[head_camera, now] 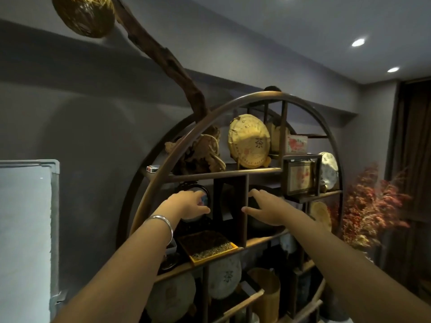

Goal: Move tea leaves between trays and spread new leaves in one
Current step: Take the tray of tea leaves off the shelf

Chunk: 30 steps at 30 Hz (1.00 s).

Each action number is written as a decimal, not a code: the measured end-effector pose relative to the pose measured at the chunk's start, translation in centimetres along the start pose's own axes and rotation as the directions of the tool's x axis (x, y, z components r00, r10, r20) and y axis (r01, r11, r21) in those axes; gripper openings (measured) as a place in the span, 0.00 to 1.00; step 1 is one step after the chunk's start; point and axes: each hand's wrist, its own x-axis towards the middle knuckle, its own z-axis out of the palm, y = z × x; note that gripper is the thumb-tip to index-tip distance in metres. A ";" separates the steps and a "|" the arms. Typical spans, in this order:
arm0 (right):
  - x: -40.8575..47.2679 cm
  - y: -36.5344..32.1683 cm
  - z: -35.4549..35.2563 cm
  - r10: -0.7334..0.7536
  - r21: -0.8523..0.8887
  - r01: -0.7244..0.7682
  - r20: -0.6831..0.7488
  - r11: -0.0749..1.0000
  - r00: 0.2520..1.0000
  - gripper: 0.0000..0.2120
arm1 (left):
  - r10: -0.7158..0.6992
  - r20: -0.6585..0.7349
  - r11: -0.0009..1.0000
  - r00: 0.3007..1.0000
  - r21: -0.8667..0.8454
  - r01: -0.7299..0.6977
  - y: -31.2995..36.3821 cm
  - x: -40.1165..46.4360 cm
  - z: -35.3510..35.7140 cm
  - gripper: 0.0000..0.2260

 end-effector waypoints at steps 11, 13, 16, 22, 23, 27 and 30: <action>9.0 5.6 11.4 -0.051 0.179 0.077 -0.145 0.981 0.988 0.05 | -0.099 -0.140 0.960 0.985 -0.275 0.057 -7.7 6.5 9.2 0.16; 9.6 7.3 13.6 -0.023 0.229 0.060 -0.163 0.972 0.986 0.03 | -0.165 -0.128 0.934 0.978 -0.338 0.114 -8.7 6.3 11.6 0.13; 10.4 10.2 16.8 0.037 0.313 0.018 -0.167 0.950 0.985 0.02 | -0.258 -0.107 0.893 0.960 -0.407 0.194 -9.6 6.0 15.3 0.10; 13.4 14.6 23.3 0.127 0.365 -0.108 -0.027 0.925 0.992 0.02 | -0.419 0.026 0.778 0.907 -0.505 0.374 -9.4 6.8 21.6 0.12; 14.0 15.1 24.3 0.122 0.366 -0.114 0.000 0.924 0.993 0.02 | -0.449 0.044 0.752 0.892 -0.521 0.404 -9.2 7.0 22.5 0.12; 16.2 16.7 27.9 0.082 0.337 -0.101 0.071 0.936 0.994 0.04 | -0.557 0.112 0.626 0.823 -0.595 0.504 -7.9 8.2 26.3 0.08; 17.7 17.6 30.0 0.057 0.374 -0.095 0.111 0.922 0.992 0.03 | -0.621 0.138 0.546 0.771 -0.630 0.552 -7.0 9.8 28.1 0.07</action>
